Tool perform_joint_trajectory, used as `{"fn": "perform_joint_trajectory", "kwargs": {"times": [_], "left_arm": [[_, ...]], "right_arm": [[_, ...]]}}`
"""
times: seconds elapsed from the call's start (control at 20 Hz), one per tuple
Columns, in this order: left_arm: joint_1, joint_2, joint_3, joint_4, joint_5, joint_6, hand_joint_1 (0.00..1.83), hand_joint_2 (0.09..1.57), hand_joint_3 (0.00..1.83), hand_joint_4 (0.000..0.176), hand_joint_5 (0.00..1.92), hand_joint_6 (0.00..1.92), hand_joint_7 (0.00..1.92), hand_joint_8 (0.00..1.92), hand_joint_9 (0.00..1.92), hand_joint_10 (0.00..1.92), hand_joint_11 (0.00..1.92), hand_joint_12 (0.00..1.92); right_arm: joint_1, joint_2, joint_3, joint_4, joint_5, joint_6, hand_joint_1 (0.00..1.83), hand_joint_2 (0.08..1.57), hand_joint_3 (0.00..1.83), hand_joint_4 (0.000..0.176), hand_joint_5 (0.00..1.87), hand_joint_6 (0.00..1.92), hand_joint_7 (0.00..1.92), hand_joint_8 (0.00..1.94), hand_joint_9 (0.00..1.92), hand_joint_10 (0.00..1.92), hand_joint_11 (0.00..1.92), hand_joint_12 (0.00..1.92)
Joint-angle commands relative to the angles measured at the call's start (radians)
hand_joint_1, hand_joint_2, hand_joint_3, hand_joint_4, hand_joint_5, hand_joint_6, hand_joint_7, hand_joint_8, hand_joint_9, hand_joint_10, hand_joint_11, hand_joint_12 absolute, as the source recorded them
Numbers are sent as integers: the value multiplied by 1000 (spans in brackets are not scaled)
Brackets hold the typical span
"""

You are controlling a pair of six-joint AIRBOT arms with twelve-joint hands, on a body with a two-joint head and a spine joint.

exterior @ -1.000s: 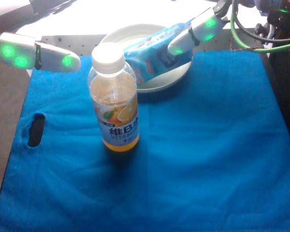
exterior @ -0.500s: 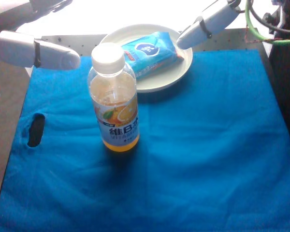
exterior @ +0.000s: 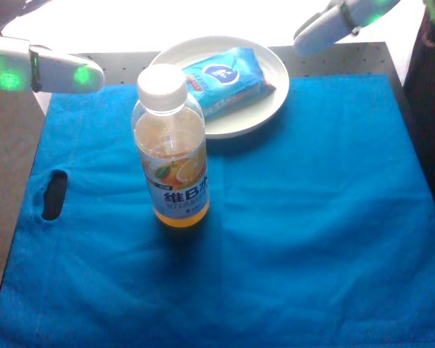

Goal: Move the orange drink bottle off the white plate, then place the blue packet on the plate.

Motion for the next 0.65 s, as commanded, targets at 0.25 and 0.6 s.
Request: {"fn": "perform_joint_trajectory", "kwargs": {"times": [0.25,0.6], "left_arm": [[-9,56,-59,-71,-184,51,572,773,0,155,0,0,0,0,36,11,193,98],[2,80,-89,-121,-253,88,494,730,0,152,0,0,0,0,0,0,9,33]], "right_arm": [[15,63,-88,79,60,-50,902,661,0,176,53,1,145,1,105,1,0,374],[18,140,-184,174,82,-182,883,661,5,176,11,0,41,0,1,0,0,0]]}}
